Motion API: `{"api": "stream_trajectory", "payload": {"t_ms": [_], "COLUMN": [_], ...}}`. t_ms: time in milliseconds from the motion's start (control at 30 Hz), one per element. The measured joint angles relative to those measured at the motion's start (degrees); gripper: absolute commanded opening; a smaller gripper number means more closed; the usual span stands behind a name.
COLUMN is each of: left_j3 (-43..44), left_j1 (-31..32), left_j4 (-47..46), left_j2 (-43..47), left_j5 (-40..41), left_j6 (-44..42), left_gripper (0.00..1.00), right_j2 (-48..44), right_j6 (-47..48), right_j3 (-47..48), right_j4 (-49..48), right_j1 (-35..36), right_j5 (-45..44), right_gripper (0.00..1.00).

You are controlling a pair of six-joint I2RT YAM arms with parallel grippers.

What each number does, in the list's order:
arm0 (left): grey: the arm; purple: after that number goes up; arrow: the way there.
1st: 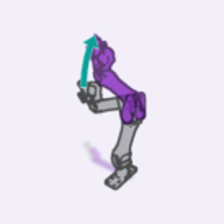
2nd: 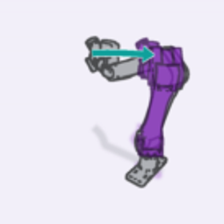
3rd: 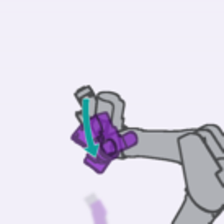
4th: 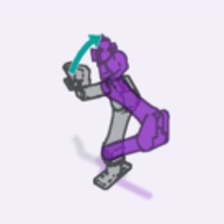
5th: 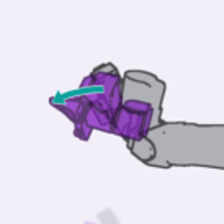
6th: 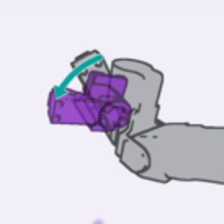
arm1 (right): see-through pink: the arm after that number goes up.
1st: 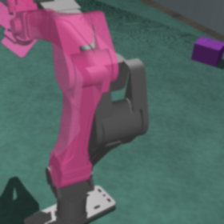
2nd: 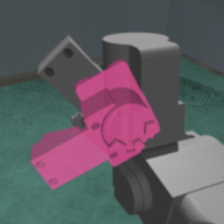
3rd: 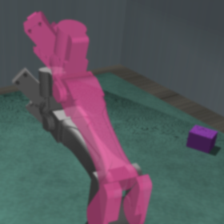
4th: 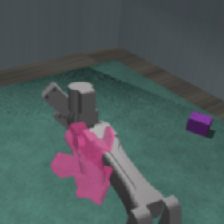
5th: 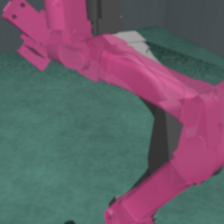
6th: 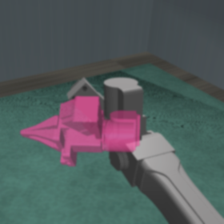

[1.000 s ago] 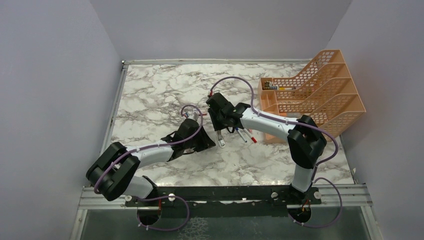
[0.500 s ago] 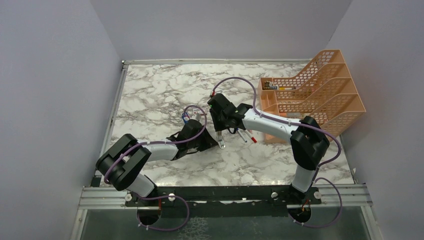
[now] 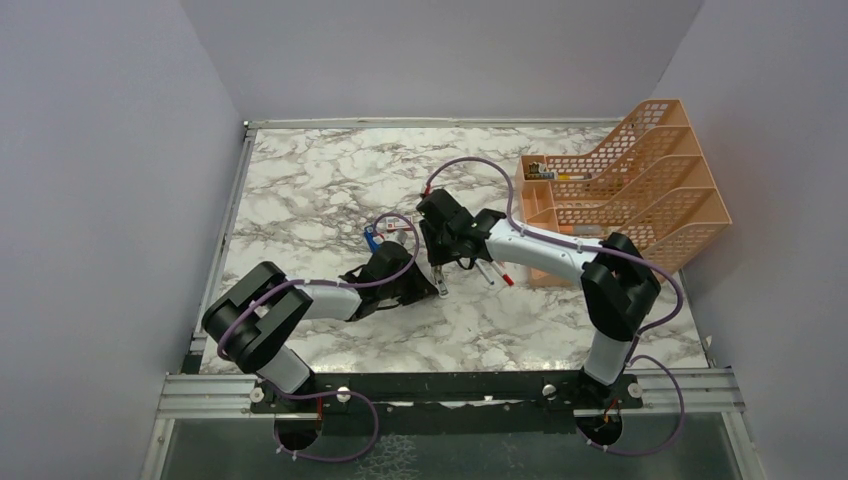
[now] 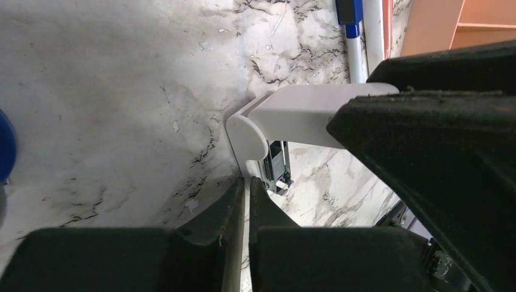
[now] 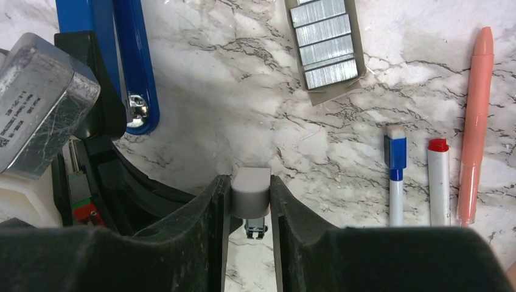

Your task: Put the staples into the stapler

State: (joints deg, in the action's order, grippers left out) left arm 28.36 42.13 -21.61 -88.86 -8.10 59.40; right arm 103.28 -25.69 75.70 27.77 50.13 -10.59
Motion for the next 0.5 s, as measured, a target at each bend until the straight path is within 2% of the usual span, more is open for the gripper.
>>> {"api": "stream_trajectory", "payload": {"t_ms": [500], "left_j3": [0.2], "left_j1": [0.0], "left_j4": [-1.5], "left_j2": [-1.1], "left_j5": [0.0], "left_j6": [1.4], "left_gripper": [0.02], "right_j2": [-5.2], "right_j6": [0.1], "right_j3": [-6.4], "right_j4": [-1.2], "right_j1": [0.0], "right_j5": [4.7], "right_gripper": [0.32]}}
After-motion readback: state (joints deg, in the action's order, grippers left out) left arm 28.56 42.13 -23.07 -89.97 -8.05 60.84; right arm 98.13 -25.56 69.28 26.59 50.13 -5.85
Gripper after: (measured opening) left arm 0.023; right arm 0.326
